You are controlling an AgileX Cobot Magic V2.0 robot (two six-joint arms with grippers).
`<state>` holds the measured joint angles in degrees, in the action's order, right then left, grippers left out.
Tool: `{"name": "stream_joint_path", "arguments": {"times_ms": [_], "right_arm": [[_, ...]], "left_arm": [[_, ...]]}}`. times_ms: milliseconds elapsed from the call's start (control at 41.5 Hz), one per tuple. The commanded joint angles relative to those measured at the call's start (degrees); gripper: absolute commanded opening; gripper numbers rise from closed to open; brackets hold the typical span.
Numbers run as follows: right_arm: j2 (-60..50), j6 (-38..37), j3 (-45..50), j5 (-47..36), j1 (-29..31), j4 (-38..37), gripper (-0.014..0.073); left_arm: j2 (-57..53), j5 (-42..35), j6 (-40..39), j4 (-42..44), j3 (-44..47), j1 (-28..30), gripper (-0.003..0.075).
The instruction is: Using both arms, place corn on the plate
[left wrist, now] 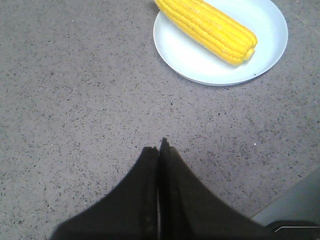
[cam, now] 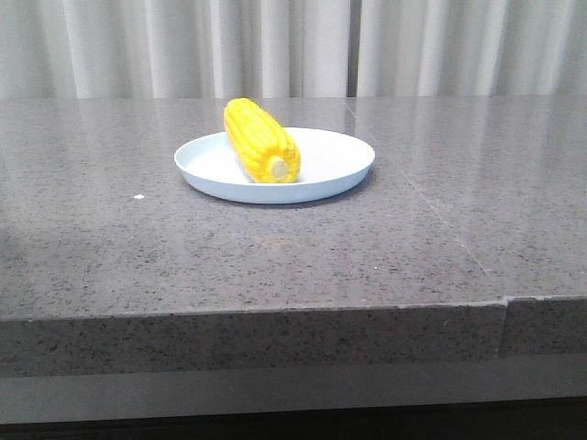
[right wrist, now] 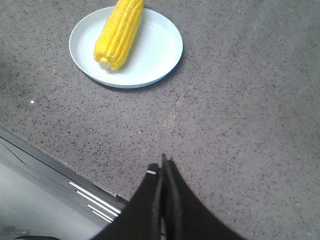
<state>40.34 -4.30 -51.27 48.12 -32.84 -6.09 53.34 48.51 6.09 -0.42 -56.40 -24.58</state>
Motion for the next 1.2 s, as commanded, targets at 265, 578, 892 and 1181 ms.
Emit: {"name": "stream_joint_path", "arguments": {"times_ms": [265, 578, 892, 1181], "right_arm": [[-0.3, 0.4, -1.5, -4.2, 0.1, -0.3, -0.0068], [-0.3, 0.4, -1.5, -4.2, 0.1, -0.3, -0.0068], [-0.3, 0.4, -1.5, -4.2, 0.1, -0.3, -0.0068], [-0.2, 0.4, -1.5, -4.2, 0.1, -0.3, -0.0068]], "left_arm": [[-9.4, -7.6, -0.6, -1.4, 2.5, 11.4, -0.002], [-30.2, -27.3, -0.4, -1.4, 25.9, 20.7, -0.002], [-51.4, -43.5, -0.4, -1.5, 49.4, 25.7, -0.002], [-54.7, -51.2, -0.4, -4.0, 56.8, 27.4, -0.002]]}}
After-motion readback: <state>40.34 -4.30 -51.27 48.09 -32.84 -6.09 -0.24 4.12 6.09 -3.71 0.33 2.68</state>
